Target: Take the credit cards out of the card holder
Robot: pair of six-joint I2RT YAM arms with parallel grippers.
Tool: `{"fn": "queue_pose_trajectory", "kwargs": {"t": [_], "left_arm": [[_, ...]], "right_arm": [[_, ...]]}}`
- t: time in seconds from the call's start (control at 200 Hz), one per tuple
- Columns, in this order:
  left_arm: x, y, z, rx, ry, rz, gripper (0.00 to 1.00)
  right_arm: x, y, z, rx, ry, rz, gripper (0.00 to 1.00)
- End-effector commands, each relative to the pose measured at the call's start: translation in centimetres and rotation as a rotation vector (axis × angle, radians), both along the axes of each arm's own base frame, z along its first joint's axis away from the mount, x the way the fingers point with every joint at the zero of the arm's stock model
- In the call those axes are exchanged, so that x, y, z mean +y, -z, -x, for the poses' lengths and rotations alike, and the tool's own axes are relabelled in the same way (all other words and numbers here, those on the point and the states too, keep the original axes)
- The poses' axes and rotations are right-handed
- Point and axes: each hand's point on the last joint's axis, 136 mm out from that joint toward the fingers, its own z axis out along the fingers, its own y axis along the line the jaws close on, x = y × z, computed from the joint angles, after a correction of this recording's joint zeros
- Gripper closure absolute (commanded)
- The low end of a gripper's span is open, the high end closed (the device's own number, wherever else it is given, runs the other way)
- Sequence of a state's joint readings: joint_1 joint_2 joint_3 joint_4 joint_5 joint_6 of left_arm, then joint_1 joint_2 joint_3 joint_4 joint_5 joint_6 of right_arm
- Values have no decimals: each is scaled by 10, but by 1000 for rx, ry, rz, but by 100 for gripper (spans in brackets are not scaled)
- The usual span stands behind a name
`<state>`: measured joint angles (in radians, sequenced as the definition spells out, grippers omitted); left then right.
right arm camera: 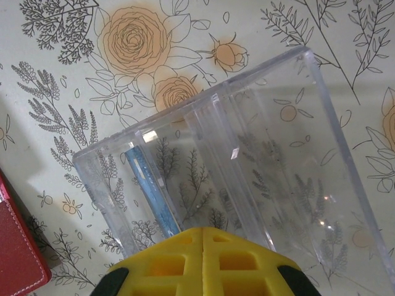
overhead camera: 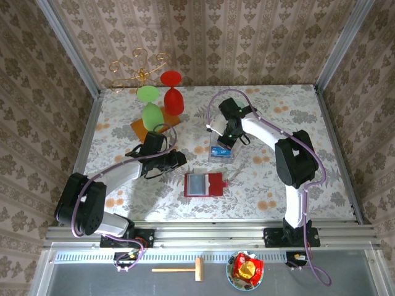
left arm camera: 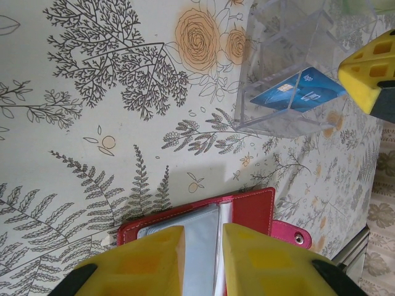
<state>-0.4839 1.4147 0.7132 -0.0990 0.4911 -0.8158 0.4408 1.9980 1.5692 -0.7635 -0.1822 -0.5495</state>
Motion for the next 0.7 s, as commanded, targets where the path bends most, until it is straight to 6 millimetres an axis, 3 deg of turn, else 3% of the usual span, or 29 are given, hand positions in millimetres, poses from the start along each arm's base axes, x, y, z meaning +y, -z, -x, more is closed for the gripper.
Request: {"fn": "queue_pose_trajectory", "kwargs": {"t": [0.0,0.25,0.695], "left_arm": [[-2,3,3,16,3,6,77],[-2,4,5,19,6,6,77],[-3,6,6,24,15,7,77]], "right_arm": [[1,6,7,14,-14,13,100],[1,12,12,30,-22,23,100],[9,-19,19,-15,-19,-35,100]]}}
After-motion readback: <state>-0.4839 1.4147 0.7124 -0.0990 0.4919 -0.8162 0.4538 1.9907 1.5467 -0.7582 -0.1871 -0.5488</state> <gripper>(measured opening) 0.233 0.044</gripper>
